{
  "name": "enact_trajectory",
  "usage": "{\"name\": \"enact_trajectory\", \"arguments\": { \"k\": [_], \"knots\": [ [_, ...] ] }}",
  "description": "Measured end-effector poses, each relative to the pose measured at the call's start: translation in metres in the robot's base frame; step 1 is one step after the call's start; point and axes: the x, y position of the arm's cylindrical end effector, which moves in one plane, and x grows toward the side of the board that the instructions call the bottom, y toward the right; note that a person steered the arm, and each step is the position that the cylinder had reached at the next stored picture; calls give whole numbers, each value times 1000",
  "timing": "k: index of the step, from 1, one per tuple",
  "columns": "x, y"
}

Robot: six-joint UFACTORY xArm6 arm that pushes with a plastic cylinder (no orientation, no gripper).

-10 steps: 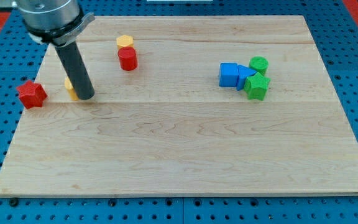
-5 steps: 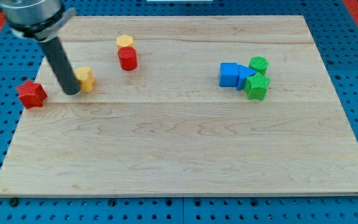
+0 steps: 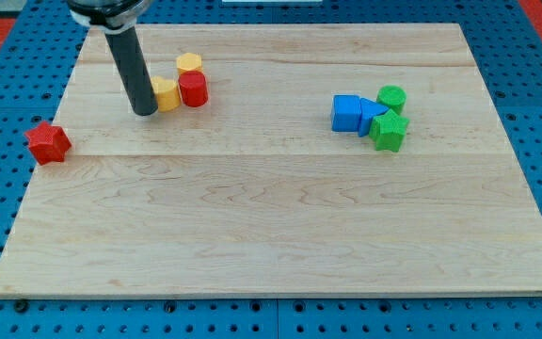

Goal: Group up the yellow and red blocks

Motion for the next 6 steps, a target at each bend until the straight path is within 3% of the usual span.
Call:
{"name": "enact_trajectory", "arguments": {
  "k": [1, 2, 3, 4, 6],
  "knots": [
    [15, -3],
    [97, -26],
    [161, -141],
    [157, -141],
    [96, -130]
  ]
}}
